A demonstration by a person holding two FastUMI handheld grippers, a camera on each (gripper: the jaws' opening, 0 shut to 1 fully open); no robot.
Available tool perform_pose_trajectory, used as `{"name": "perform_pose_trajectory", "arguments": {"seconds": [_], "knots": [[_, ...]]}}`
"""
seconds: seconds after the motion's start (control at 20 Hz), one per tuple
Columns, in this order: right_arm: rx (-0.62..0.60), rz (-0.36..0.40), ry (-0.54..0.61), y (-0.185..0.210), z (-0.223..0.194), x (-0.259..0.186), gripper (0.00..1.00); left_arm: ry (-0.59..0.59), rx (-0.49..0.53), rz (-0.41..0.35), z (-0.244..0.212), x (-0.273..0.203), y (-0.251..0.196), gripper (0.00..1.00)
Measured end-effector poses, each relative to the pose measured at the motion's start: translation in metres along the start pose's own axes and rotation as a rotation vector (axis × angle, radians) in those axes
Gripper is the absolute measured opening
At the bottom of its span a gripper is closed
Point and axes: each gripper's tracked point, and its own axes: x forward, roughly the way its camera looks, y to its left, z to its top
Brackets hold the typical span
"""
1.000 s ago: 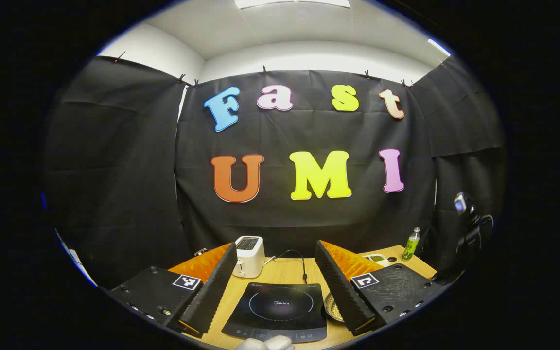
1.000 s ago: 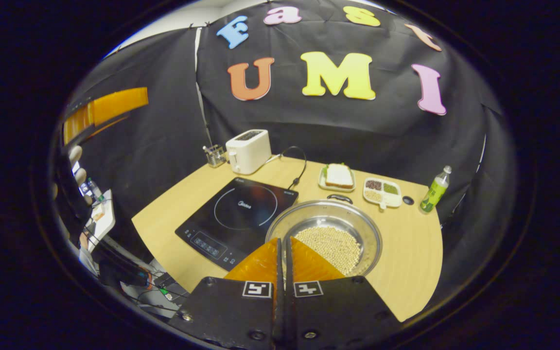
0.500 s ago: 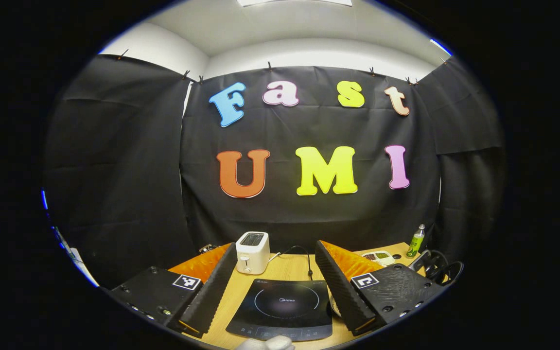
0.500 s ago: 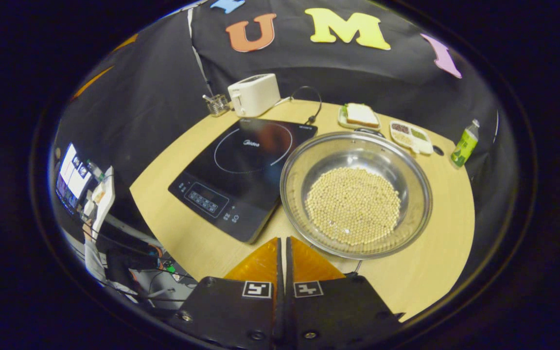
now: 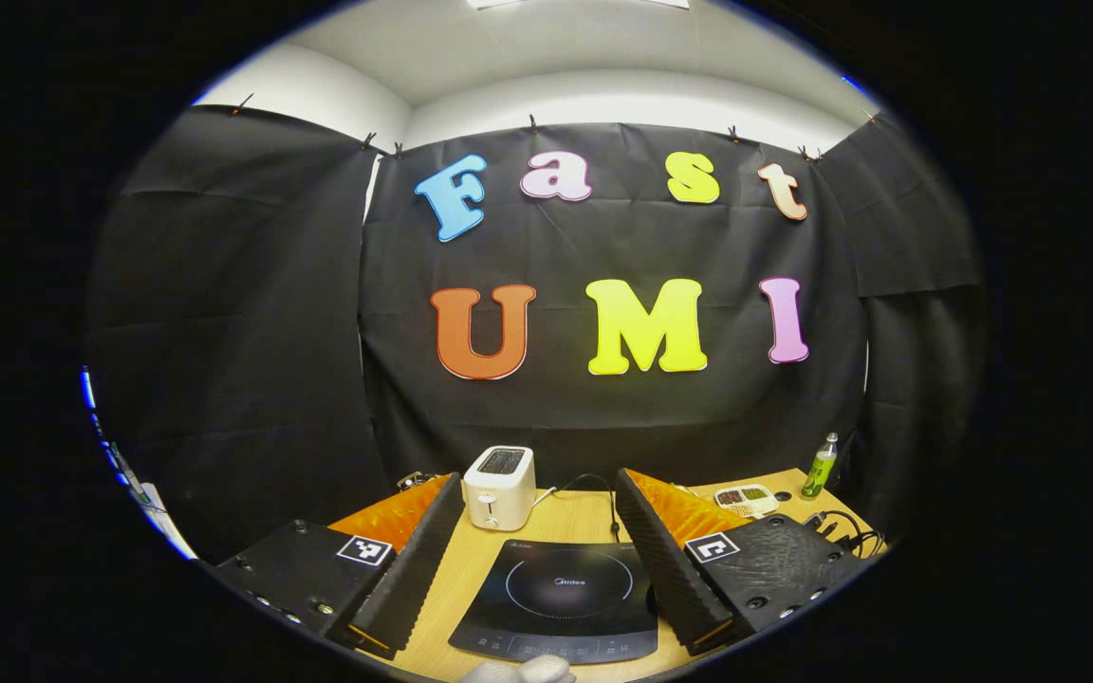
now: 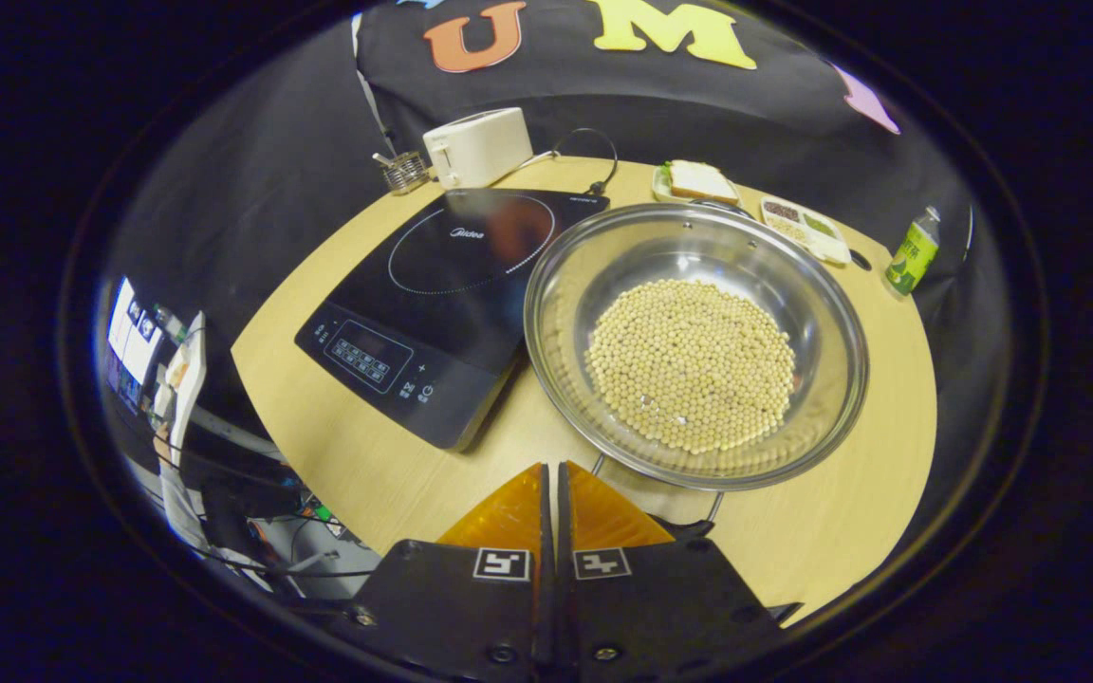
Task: First push the handle of the pot to place it horizontally, then grasp the pot with both hands and set it on the induction cooktop.
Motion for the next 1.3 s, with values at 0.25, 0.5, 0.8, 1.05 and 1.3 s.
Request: {"name": "perform_pose_trajectory", "arguments": {"seconds": [0.25, 0.5, 0.8, 1.05, 1.3], "knots": [[0.003, -0.004, 0.012, -0.005, -0.007, 0.0, 0.01, -0.003, -0.01, -0.004, 0.001, 0.002, -0.003, 0.96], [0.027, -0.019, 0.022, -0.017, -0.017, -0.002, 0.04, -0.002, -0.013, -0.012, 0.003, 0.004, -0.006, 0.96], [0.072, -0.059, 0.027, -0.045, -0.021, -0.005, 0.0, -0.003, -0.016, -0.021, 0.004, 0.004, -0.012, 0.96], [0.087, -0.095, 0.031, -0.069, -0.025, -0.009, 0.0, 0.001, -0.014, -0.029, 0.003, 0.008, -0.018, 0.96], [0.099, -0.128, 0.03, -0.091, -0.028, -0.014, 0.0, 0.0, -0.013, -0.036, 0.003, 0.011, -0.025, 0.96]]}}
